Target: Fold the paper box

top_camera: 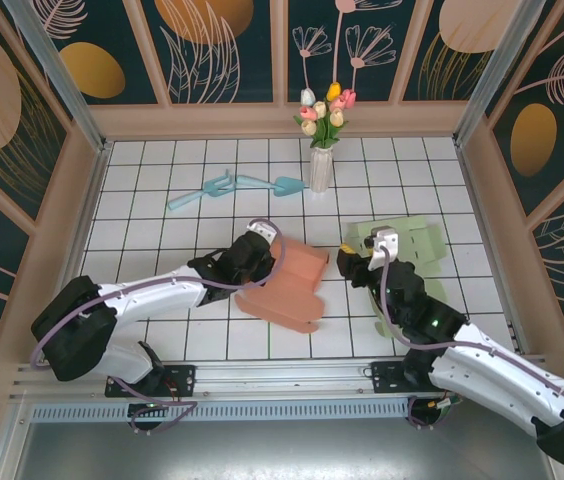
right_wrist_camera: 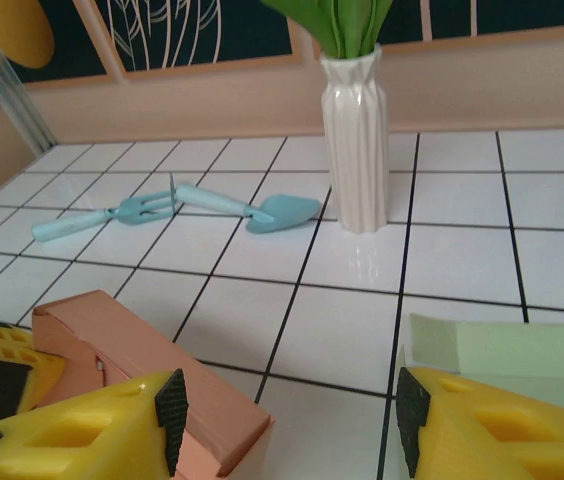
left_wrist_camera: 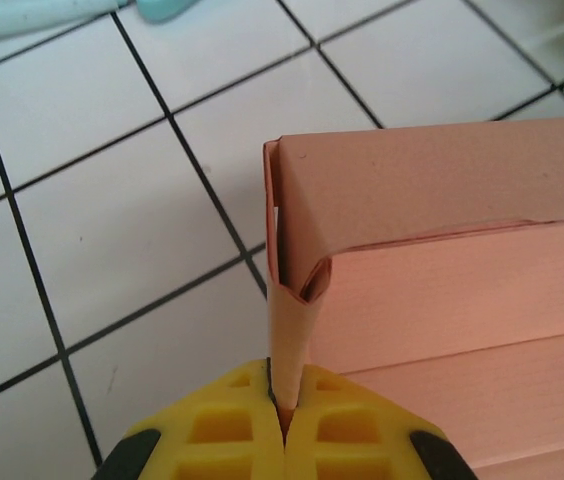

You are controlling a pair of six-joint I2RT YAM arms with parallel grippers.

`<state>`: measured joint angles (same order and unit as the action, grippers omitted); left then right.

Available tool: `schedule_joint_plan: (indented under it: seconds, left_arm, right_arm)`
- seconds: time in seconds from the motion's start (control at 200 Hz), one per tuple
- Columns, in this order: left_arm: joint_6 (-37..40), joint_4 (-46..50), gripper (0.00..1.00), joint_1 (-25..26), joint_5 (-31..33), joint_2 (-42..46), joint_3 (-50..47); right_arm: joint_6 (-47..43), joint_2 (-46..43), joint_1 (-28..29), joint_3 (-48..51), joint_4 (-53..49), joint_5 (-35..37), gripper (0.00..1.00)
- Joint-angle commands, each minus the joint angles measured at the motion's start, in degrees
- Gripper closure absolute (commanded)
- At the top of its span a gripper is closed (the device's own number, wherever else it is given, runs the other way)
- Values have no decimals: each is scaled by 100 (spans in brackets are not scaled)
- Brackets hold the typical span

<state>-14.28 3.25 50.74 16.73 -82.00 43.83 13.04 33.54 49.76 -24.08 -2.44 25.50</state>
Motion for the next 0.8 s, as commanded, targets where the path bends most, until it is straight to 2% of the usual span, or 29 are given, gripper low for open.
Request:
schedule_joint_plan:
  seconds: [0.0,0.12,0.215,0.415,0.576,0.691,0.796]
  left_arm:
    - [635,634,100,-11,-355,216,164]
    - [1049,1133,100,-3,-752,42,580]
    - [1153,1650,100,-3,-1114,-515,1144]
    - [1384,2924,100,-3,-485,-1793,2387]
    - [1507,3341,100,6,-152,-2228,2844]
    - [1498,3572,92,100,204,-2561,3088]
    - [1468,3708,89,205,401,-2885,3282]
  right_arm:
    - [35,108,-193,88,134,-674,39]
    - [58,484,-393,-20,104,-1531,39]
    - [336,644,-414,-50,52,-1610,38]
    - [1120,-40,-427,520,169,-1250,39]
    - [1452,-935,-432,936,37,-1202,39]
    - [1477,-1329,-432,1077,-150,-995,40]
    - [1469,-1519,-432,1137,-212,-930,40]
